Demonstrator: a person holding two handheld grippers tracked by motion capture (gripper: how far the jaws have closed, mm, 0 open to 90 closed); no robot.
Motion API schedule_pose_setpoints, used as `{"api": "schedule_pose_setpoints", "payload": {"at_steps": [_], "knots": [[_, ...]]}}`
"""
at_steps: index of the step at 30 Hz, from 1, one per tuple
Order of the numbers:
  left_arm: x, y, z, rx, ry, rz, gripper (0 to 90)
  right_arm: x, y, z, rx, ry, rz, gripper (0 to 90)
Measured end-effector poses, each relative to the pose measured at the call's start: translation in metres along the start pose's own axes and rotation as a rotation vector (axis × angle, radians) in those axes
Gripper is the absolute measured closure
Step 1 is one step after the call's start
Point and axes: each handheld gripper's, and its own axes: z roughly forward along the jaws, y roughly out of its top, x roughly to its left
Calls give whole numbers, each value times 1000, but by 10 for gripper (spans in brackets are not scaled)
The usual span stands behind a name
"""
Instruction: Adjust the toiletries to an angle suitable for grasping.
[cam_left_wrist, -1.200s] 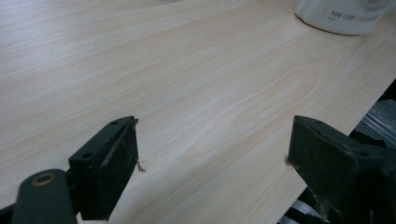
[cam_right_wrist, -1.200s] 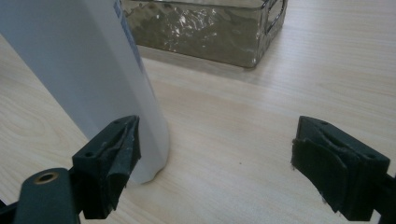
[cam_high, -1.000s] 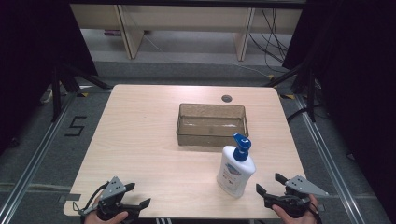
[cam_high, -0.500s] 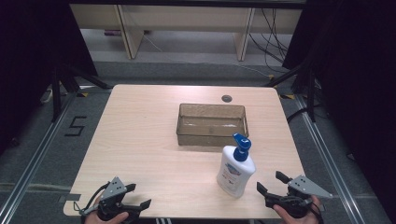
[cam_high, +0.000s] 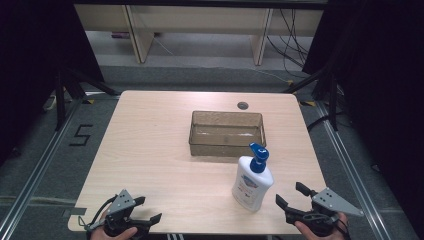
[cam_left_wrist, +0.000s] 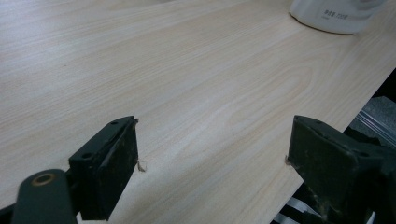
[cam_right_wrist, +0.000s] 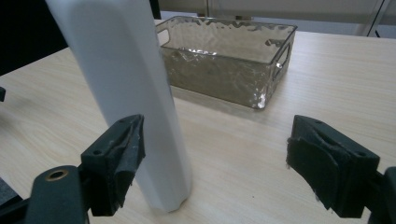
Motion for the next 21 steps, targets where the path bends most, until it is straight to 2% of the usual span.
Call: {"api": "schedule_pose_setpoints", "payload": {"at_steps": [1, 4, 7, 8, 17, 18, 21], "knots": [[1, -1, 1, -12, -11, 3, 154, 2, 2, -3, 16, 16, 7, 202], [1, 0, 0, 2, -4, 3, 154, 3, 5, -6, 5, 2, -13, 204], [0, -1, 1, -6, -7, 0, 155, 5, 7, -9, 11, 9, -2, 205], [0, -1, 1, -2, -6, -7, 156, 5, 9, -12, -10, 0, -18, 205], [1, -1, 1, -7, -9, -8, 156, 16, 18, -22, -35, 26, -23, 207], [1, -1, 1, -10, -8, -9, 156, 18, 21, -23, -47, 33, -42, 207], [1, 0, 0, -3, -6, -3, 156, 23, 24, -26, -31, 52, -18, 208]]}}
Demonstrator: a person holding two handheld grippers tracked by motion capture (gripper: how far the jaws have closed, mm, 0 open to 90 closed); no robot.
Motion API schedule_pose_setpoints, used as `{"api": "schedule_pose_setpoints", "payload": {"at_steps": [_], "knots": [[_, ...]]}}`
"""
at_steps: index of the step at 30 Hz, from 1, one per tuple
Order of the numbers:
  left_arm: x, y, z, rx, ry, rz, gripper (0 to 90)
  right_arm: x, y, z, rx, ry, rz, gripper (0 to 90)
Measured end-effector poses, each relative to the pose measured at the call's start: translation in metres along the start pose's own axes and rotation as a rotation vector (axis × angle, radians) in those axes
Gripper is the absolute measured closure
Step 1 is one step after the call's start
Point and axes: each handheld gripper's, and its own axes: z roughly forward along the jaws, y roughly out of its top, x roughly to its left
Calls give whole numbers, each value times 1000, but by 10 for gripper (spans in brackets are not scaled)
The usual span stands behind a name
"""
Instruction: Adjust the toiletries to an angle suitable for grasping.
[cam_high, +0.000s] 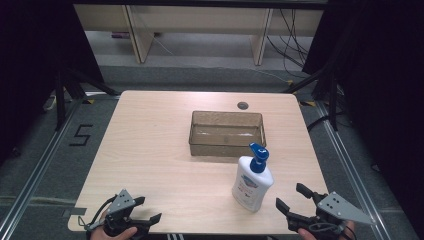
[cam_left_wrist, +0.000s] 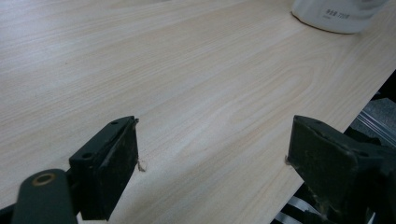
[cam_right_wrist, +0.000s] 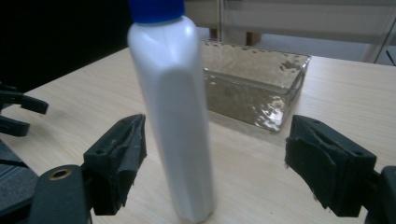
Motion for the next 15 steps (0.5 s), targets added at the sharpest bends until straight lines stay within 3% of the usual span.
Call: {"api": "schedule_pose_setpoints", "payload": {"at_steps": [3, 4, 6, 7, 8, 14, 15], "knots": [[-1, 0, 1, -6, 4, -6, 155, 5, 3, 1, -8, -1, -49, 206], [-1, 0, 1, -8, 4, -6, 155, 9, 3, 1, 2, 2, -31, 206], [-1, 0, 0, 6, 6, -3, 156, 10, 5, 1, -12, 14, -52, 206], [0, 0, 1, -2, 0, 0, 155, 12, 5, 1, -10, 20, -30, 206], [1, 0, 0, 10, -2, 13, 156, 11, 6, 2, -18, 19, -60, 206], [-1, -1, 2, -6, -3, -9, 155, 15, 8, 6, -4, 35, -43, 204], [-1, 0, 2, -4, -3, -9, 156, 14, 9, 6, -1, 30, -59, 204]]}}
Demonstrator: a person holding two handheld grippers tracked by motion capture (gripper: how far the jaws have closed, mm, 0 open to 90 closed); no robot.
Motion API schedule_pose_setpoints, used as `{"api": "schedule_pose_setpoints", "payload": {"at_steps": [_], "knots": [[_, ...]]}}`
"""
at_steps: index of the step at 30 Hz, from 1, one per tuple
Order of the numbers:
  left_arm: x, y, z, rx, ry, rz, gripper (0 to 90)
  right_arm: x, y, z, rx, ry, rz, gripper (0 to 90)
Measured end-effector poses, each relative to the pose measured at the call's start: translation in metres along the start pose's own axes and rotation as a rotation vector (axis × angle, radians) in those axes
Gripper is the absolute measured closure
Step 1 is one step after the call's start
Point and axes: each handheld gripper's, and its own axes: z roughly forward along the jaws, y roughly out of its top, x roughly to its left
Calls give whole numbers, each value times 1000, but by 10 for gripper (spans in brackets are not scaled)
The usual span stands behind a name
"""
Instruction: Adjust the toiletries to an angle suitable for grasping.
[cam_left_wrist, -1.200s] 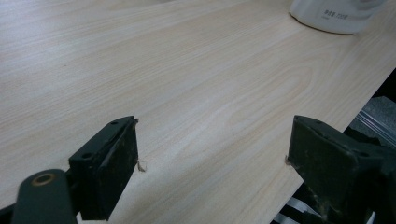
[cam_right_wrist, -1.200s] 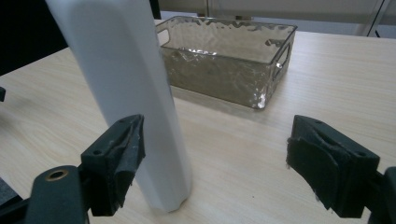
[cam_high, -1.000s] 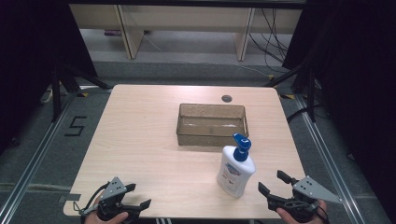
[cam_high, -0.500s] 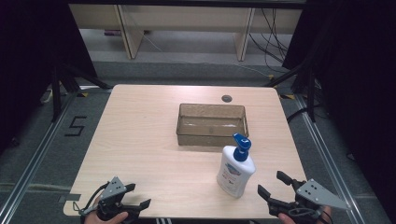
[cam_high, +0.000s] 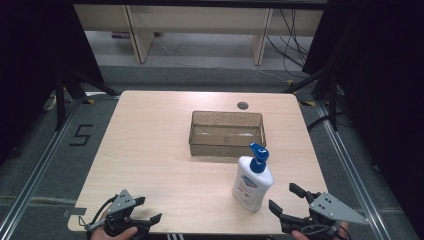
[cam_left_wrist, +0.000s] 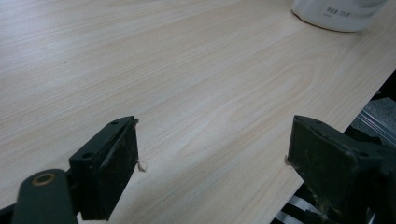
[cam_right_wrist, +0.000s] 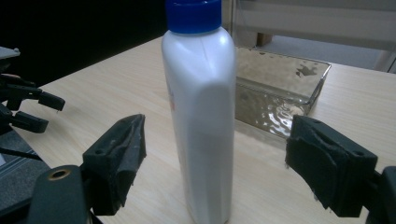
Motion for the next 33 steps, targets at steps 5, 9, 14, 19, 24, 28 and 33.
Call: {"api": "schedule_pose_setpoints", "payload": {"at_steps": [5, 9, 14, 19, 24, 28, 33], "knots": [[1, 0, 0, 0, 3, -5, 156, 2, 3, 3, -12, -2, 4, 204], [1, 0, 0, -2, 1, -1, 156, 3, 7, 4, -17, 2, -1, 205], [1, 0, 0, 3, 3, 3, 156, 2, 10, 6, -6, 5, -14, 208], [1, 0, 0, -3, 3, -5, 156, 1, 17, 8, -7, 5, -17, 206], [1, -1, 0, -6, 1, -8, 156, 1, 29, 13, -23, 16, -25, 197], [1, 0, 0, -1, 9, -12, 156, 4, 38, 15, -28, 27, -37, 197], [1, 0, 0, -7, 8, -13, 156, 4, 50, 20, -43, 21, -64, 191]]}}
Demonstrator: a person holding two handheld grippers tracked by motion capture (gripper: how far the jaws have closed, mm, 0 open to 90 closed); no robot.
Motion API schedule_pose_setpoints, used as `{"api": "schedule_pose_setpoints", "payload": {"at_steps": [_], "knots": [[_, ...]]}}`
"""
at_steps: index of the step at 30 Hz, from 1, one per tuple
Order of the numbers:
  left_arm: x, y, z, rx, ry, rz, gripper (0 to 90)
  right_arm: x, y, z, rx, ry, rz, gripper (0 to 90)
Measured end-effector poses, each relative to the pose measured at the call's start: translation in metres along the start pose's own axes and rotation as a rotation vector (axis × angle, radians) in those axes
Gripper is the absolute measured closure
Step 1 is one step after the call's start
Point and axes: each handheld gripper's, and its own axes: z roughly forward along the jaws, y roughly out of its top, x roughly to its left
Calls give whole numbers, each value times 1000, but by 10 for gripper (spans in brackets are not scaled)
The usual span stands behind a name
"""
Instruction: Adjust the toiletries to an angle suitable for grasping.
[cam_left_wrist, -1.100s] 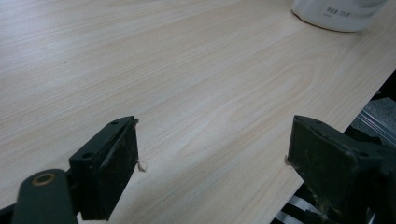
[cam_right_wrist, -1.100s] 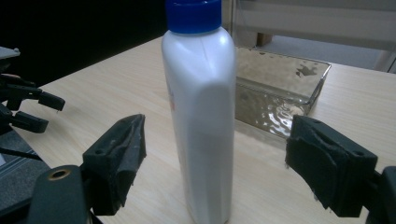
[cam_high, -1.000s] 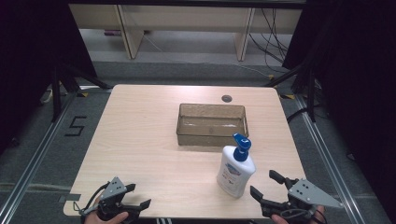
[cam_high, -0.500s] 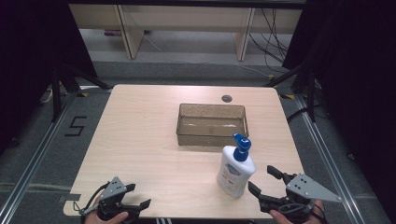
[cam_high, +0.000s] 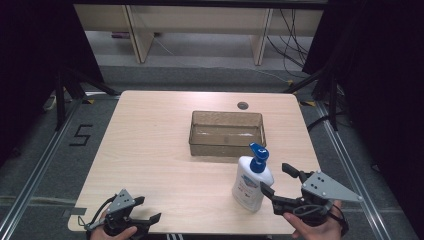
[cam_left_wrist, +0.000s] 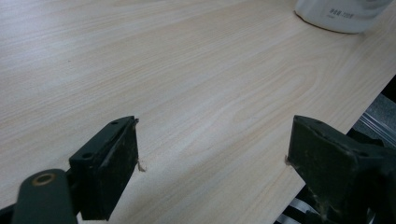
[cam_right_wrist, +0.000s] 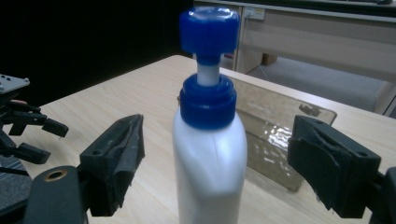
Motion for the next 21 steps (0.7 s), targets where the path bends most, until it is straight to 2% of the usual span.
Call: {"api": "schedule_pose_setpoints", "payload": {"at_steps": [3, 5, 10, 11, 14, 16, 17, 19, 21], "knots": [[1, 0, 0, 4, 2, 1, 156, -1, 4, 5, 0, 2, 6, 198], [2, 0, 1, 1, 3, -8, 156, 0, 4, 10, 1, 23, 16, 202], [2, 1, 0, 9, 10, 0, 156, -1, 6, 17, -11, 38, 11, 207], [2, 0, 1, 11, 11, 4, 156, -1, 6, 17, 5, 42, 19, 209], [1, 1, 2, 8, 8, -3, 156, 0, 9, 21, 6, 57, 29, 221], [1, 2, 2, 18, 11, 20, 156, -1, 12, 27, -18, 59, 12, 239], [-1, 2, 3, 5, 8, 6, 156, -1, 14, 28, -7, 57, 8, 249], [-1, 3, 4, 13, 8, 10, 156, -3, 16, 33, -19, 57, -7, 272], [-1, 3, 5, 22, 5, 18, 156, -2, 17, 34, -13, 58, -1, 283]]}}
